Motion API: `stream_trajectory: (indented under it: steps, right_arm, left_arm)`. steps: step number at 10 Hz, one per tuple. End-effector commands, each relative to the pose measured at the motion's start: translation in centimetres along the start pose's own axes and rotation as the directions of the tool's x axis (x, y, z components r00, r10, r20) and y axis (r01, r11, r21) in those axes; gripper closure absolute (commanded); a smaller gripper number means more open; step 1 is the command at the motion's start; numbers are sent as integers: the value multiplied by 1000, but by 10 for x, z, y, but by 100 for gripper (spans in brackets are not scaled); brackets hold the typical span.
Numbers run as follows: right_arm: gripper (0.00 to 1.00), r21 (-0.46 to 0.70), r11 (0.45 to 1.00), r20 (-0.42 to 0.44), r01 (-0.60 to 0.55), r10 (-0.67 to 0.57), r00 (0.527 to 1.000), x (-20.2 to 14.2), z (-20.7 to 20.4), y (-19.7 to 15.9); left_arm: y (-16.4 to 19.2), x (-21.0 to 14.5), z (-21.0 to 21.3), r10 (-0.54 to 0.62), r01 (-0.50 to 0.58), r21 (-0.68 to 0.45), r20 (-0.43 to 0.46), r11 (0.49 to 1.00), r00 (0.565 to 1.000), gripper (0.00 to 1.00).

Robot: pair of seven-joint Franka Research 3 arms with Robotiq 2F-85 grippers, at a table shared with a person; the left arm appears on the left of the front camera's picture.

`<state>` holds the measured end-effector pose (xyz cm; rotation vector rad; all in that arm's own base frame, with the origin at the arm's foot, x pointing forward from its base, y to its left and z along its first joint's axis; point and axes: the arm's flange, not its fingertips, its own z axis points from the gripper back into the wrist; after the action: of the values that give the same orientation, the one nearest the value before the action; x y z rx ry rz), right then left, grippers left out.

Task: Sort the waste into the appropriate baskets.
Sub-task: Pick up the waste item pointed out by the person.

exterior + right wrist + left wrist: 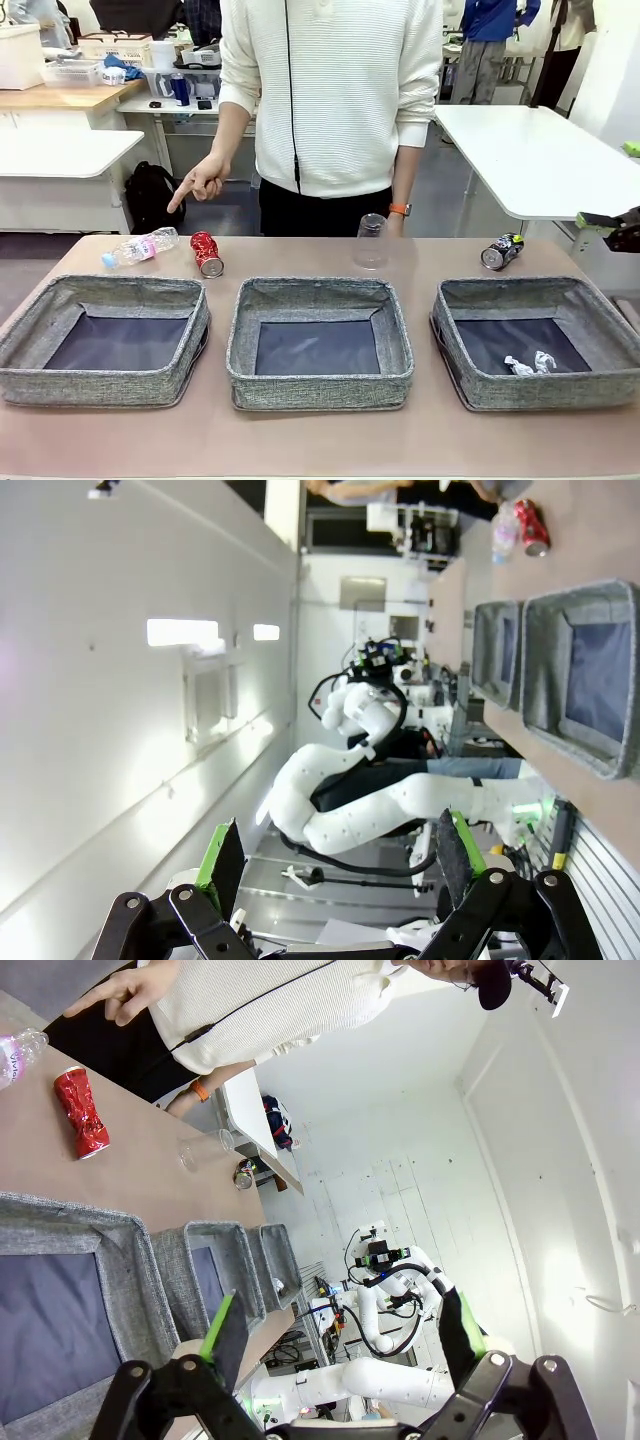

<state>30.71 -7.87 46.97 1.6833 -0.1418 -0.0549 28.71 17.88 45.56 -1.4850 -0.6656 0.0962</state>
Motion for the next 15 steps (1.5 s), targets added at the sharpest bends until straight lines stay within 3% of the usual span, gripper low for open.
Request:
stream_trajectory:
  steps: [1, 4, 5, 6, 7, 8, 9, 10, 11, 12, 13, 15]
  right_arm:
    - [0, 16, 1000, 1, 19, -19, 1000, 0, 0, 5]
    - [0, 16, 1000, 1, 19, -19, 1000, 0, 0, 5]
    - [0, 16, 1000, 1, 19, -19, 1000, 0, 0, 5]
    - [0, 16, 1000, 1, 19, -19, 1000, 0, 0, 5]
    - [0, 16, 1000, 1, 19, -19, 1000, 0, 0, 5]
    - [0, 16, 1000, 1, 19, -19, 1000, 0, 0, 5]
    - [0, 16, 1000, 1, 19, -19, 1000, 0, 0, 5]
    - [0, 16, 1000, 1, 19, -19, 1000, 0, 0, 5]
    - [0, 16, 1000, 1, 19, -19, 1000, 0, 0, 5]
    - [0, 16, 1000, 1, 19, -19, 1000, 0, 0, 5]
    - [0, 16, 1000, 1, 19, -19, 1000, 0, 0, 5]
    - [0, 16, 1000, 1, 19, -19, 1000, 0, 0, 5]
  left_arm:
    - [-2, 0, -2, -21, 22, -19, 10, 1000, 1000, 0]
    - [0, 0, 0, 0, 0, 0, 0, 1000, 1000, 0]
    - [-3, 3, -19, -140, 160, 141, -141, 977, 980, 0]
    - [-7, 7, -45, -294, 375, 255, -304, 891, 906, 0]
    - [-13, 12, -74, -367, 520, 286, -448, 805, 815, 0]
    - [-15, 22, -104, -393, 647, 289, -600, 706, 697, 0]
    - [-15, 31, -128, -407, 734, 411, -637, 540, 655, 0]
    - [-12, 34, -151, -435, 805, 417, -686, 423, 584, 0]
    - [-7, 34, -172, -454, 872, 401, -745, 280, 488, 0]
    - [3, 38, -192, -466, 922, 375, -802, 93, 373, 0]
    - [11, 42, -205, -434, 943, 323, -840, 83, 326, 0]
    - [29, 55, -221, -329, 946, 325, -893, -3, 305, 0]
